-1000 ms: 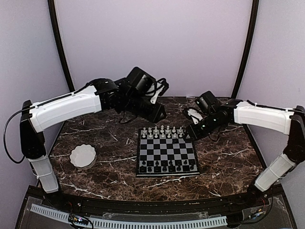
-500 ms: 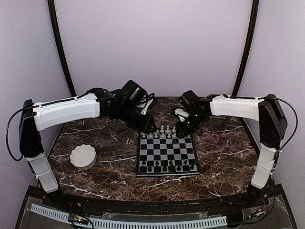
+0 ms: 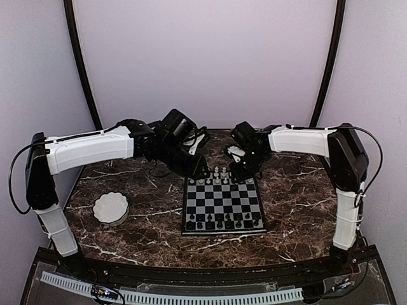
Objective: Set up the chess pieces on the board
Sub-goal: Move the knight on the chessboard.
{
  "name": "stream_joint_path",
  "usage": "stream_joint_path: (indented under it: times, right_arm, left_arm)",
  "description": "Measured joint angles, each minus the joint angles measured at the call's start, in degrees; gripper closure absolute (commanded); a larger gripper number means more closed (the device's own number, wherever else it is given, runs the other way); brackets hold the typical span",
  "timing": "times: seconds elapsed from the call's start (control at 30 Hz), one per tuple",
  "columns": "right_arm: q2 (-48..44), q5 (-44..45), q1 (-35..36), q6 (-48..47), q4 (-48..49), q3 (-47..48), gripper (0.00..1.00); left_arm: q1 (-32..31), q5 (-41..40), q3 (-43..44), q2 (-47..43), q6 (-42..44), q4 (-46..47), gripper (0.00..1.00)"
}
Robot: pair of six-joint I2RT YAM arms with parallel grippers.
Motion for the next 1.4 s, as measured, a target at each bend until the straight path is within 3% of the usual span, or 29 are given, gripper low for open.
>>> stream_joint_path:
  times: [0.57,1.4]
  right_arm:
    - [1.75,-0.42,0.00,0.94,-0.37,0.92,0.81]
    - [-1.88,-3.87,1.53,2.36,1.31,-6.23,0.90]
  left_arm:
    - [0.00,0.33,-0.35,0.00,-0.48,0.09,0.71]
    - [0.00,0.79,-3.91,0.00,-2.34,2.40,0.71]
